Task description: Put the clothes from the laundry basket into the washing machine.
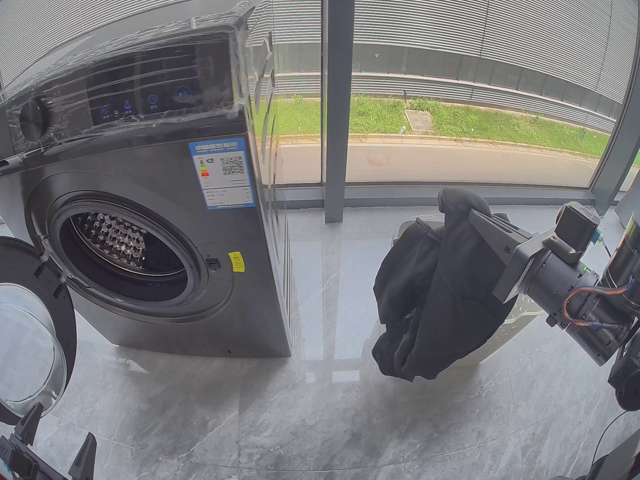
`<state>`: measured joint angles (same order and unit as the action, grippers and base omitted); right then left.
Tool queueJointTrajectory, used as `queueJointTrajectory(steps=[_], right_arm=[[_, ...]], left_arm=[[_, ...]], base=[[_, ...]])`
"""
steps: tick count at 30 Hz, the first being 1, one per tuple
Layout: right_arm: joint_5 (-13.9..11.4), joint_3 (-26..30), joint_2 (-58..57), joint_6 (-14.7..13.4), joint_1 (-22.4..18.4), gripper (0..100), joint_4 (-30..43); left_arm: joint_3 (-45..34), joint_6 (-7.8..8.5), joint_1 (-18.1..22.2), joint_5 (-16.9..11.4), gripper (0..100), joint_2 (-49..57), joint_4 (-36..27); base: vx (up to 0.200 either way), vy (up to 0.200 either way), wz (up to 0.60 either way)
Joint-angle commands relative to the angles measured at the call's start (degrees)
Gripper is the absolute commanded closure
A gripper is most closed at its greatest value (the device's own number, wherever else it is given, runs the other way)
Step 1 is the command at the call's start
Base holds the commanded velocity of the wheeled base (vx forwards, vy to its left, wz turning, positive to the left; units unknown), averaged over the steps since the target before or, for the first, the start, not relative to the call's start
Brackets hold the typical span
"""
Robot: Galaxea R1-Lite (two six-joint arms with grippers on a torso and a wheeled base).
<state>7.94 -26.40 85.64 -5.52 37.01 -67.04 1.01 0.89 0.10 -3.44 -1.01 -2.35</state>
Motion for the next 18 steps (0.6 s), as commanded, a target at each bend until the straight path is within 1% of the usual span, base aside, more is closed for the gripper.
queueJointTrajectory(steps=[1, 5, 18], right_arm=[[0.0, 0.2, 0.4, 0.0, 0.1, 100, 0.0], [0.0, 0.3, 0.5, 0.0, 0.1, 100, 0.0], [0.0, 0.8, 0.6, 0.0, 0.1, 100, 0.0]], left_arm=[[-0.9, -0.01, 0.0, 0.1, 0, 1.0, 0.1], [-0.9, -0.01, 0.0, 0.0, 0, 1.0, 0.1], [-0.9, -0.01, 0.0, 0.0, 0, 1.0, 0.1]], base=[[0.000, 0.000, 0.00], [0.000, 0.000, 0.00], [-0.200, 0.000, 0.00]])
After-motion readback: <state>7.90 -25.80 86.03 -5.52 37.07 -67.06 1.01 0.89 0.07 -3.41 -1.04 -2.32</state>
